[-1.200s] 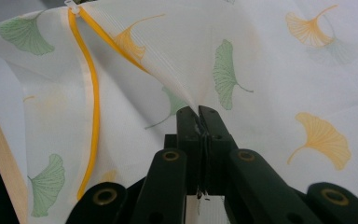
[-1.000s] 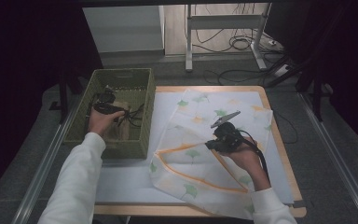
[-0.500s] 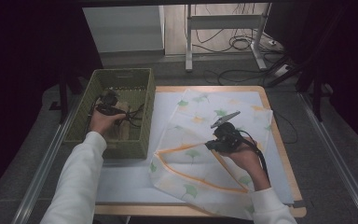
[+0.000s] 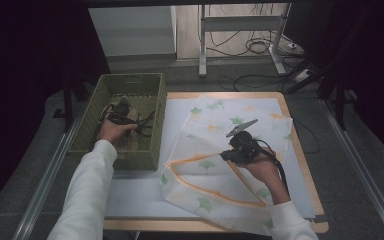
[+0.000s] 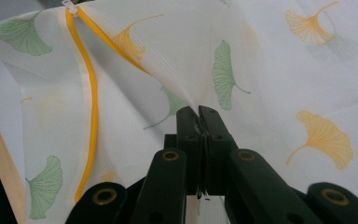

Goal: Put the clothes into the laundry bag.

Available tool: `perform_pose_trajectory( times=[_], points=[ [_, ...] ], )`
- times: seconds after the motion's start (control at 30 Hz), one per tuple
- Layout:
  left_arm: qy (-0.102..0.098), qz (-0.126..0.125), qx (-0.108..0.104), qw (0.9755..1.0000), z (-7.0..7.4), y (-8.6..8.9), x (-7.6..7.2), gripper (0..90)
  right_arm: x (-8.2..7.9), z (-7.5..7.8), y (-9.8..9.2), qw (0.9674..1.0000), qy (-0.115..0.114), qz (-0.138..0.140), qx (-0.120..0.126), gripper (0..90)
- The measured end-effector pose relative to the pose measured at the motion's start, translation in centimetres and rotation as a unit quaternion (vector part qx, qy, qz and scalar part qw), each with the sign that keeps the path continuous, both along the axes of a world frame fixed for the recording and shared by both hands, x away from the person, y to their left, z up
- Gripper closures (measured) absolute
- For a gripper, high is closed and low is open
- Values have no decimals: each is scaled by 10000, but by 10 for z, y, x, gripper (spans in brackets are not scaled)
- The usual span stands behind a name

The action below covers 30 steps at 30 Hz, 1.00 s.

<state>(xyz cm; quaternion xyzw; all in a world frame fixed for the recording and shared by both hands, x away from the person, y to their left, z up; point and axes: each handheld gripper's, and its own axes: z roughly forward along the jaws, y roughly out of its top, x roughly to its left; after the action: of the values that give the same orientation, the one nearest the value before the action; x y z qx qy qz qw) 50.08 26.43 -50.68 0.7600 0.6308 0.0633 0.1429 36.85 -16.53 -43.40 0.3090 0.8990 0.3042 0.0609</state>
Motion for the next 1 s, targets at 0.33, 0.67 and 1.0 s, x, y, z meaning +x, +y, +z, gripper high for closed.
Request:
perform_pose_trajectory(
  times=[0.33, 0.67, 1.0],
  points=[
    [153, -103, 276, 9994, -7, -4, 3, 105, 0, 0, 0, 10000, 3, -14, -1, 863],
    [102, 108, 285, 9995, -3, 3, 2, 289, -2, 2, -1, 10000, -26, 17, 28, 862],
    [38, 197, 232, 9995, -1, 7, 0, 416, -2, 4, -3, 10000, -57, -11, 53, 861]
  ],
)
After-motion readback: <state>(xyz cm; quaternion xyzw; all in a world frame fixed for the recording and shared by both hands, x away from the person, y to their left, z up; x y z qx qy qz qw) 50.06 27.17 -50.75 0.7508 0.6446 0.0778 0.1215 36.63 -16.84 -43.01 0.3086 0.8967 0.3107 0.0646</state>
